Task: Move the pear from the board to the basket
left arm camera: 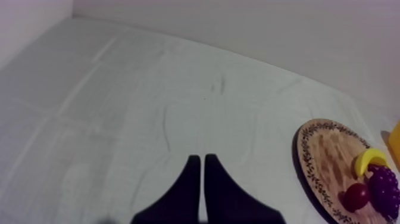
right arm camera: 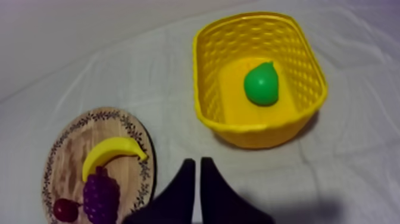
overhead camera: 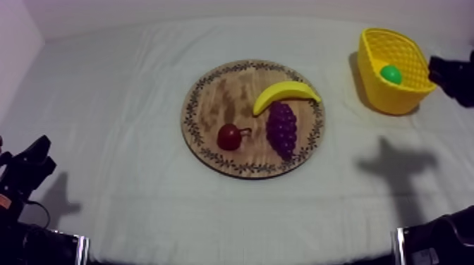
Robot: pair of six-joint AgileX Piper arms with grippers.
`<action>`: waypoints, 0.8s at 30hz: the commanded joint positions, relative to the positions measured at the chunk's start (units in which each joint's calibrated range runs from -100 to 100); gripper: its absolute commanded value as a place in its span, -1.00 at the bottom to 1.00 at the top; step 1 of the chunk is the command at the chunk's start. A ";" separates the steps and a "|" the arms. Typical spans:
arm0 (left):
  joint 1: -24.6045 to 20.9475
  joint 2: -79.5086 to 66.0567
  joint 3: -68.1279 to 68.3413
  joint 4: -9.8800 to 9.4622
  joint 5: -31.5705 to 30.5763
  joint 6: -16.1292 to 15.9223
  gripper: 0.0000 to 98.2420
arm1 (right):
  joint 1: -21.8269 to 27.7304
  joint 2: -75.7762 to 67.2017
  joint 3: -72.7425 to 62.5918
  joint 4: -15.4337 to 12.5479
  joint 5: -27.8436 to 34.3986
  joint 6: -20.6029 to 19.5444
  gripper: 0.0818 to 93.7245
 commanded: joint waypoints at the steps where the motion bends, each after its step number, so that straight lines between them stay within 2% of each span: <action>1: 0.00 0.02 -0.02 0.01 0.00 0.00 -1.00 | 0.51 -9.66 9.76 -2.07 -1.32 2.29 -0.98; 6: 0.00 0.02 -0.02 0.01 0.00 0.00 -1.00 | 0.84 -22.51 22.39 -4.62 -4.79 6.53 -0.99; 11: 0.00 0.02 -0.02 0.01 0.00 0.00 -1.00 | 0.91 -31.72 31.25 -5.52 -5.18 5.76 -0.99; 17: 0.00 0.02 -0.02 0.01 0.00 0.01 -1.00 | 2.01 -37.75 33.64 -6.94 -3.62 3.86 -0.99; 19: 0.00 0.02 -0.02 0.01 0.00 0.03 -1.00 | 2.24 -39.06 34.55 -7.02 -4.82 4.13 -0.99; 21: 0.00 0.02 -0.02 0.01 0.00 0.03 -1.00 | 2.51 -39.71 35.15 -7.02 -6.42 6.41 -0.99; 24: 0.00 0.02 -0.02 0.01 0.00 0.04 -1.00 | 3.19 -40.12 35.53 -7.02 -7.43 11.94 -0.99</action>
